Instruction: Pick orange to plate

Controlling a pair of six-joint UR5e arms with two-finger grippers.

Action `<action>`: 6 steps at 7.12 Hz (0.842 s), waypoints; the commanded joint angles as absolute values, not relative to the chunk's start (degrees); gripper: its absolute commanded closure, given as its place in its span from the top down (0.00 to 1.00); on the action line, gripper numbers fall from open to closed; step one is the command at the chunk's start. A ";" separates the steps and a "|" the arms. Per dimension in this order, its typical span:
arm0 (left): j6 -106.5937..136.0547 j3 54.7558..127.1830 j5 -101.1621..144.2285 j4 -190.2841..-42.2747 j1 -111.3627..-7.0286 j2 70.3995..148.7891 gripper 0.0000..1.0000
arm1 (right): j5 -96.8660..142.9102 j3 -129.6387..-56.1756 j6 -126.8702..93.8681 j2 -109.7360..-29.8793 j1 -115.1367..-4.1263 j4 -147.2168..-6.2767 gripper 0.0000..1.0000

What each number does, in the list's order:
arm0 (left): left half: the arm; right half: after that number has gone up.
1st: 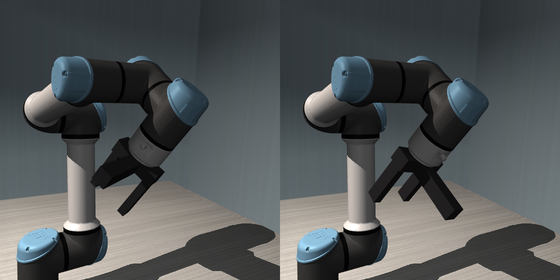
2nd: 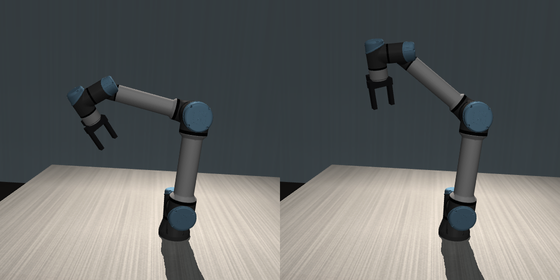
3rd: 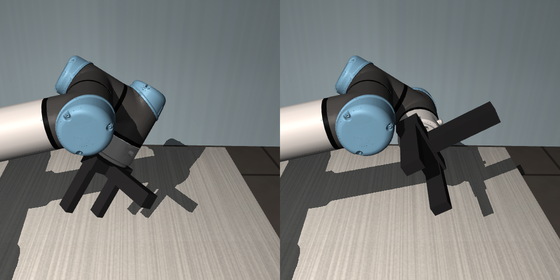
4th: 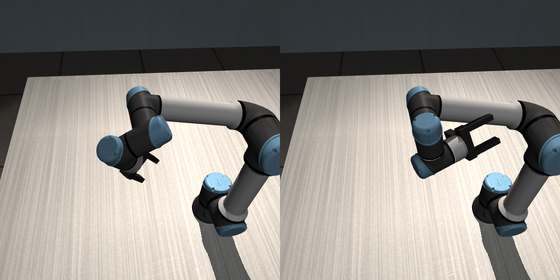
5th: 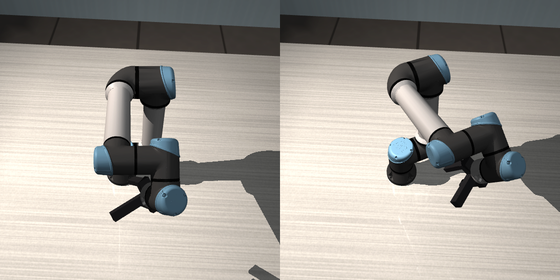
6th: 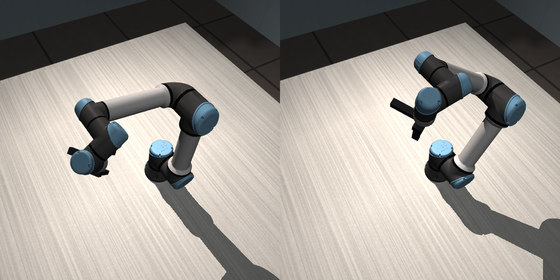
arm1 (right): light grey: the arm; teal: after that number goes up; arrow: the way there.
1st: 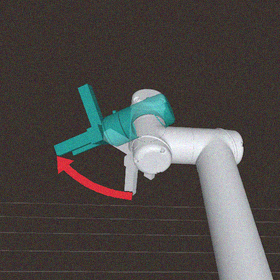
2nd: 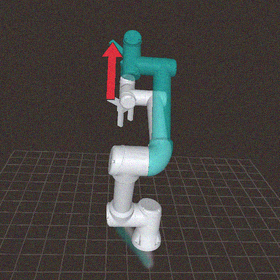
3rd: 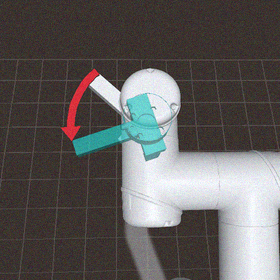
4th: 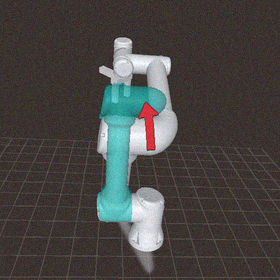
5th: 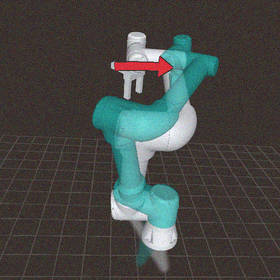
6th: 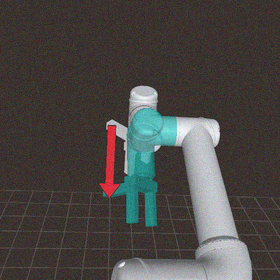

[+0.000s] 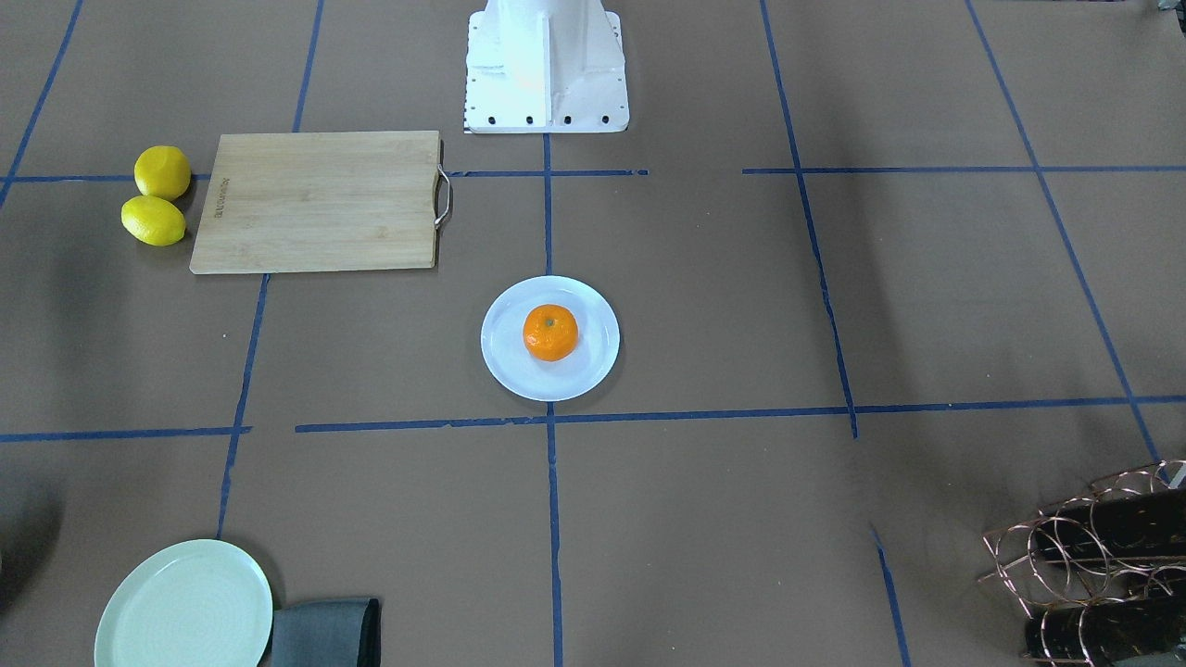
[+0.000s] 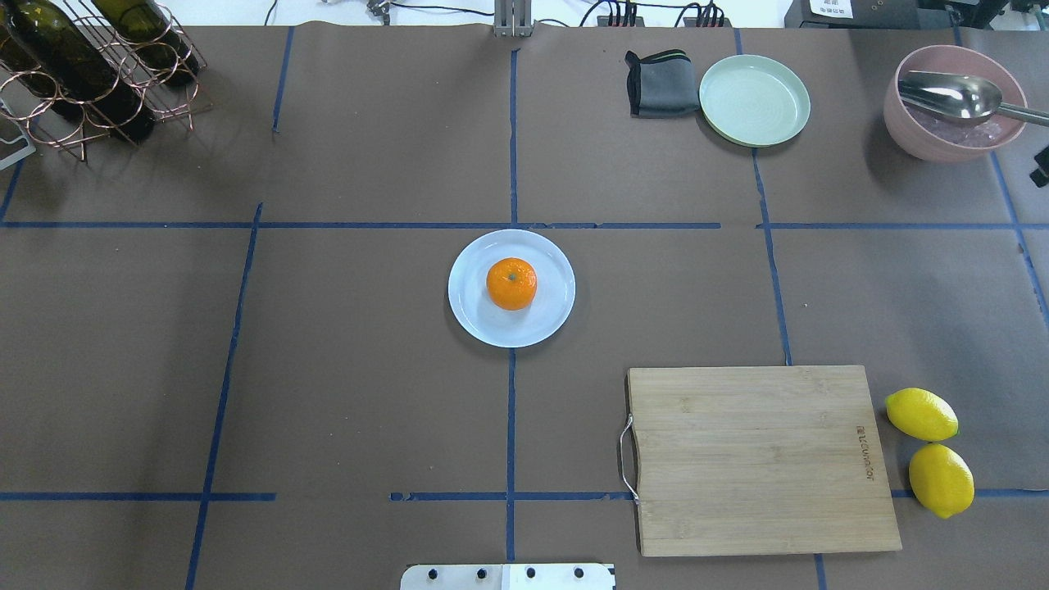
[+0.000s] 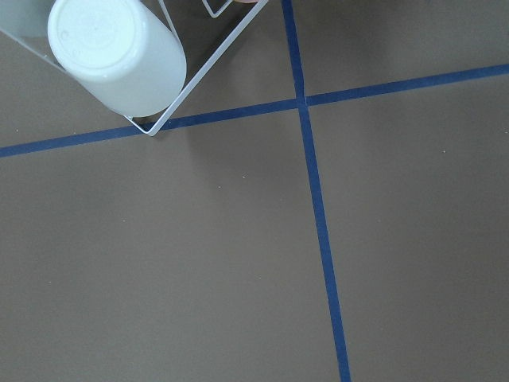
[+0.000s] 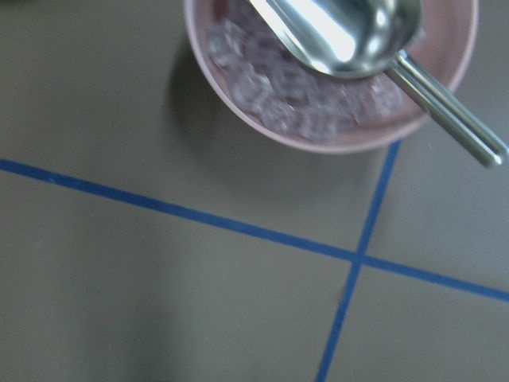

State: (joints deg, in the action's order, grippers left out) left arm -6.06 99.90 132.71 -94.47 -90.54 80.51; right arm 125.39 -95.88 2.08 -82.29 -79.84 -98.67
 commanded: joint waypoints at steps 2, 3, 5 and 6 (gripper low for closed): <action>-6.06 100.28 132.80 -94.39 -90.53 80.59 1.00 | 125.86 -95.54 3.08 -92.95 -83.50 -88.23 1.00; -6.06 100.28 133.93 -94.48 -90.53 80.60 1.00 | 126.99 -95.54 3.08 -93.68 -83.50 -86.68 1.00; -6.06 100.28 133.60 -94.48 -90.53 80.60 1.00 | 127.61 -95.54 2.99 -93.69 -83.50 -86.57 1.00; -5.98 100.20 133.42 -94.40 -90.53 80.60 1.00 | 127.70 -95.45 2.99 -93.69 -83.50 -86.57 1.00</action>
State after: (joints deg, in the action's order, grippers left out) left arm -6.05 100.24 133.62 -94.46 -90.50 80.64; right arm 127.45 -95.51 3.02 -93.61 -83.48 -86.73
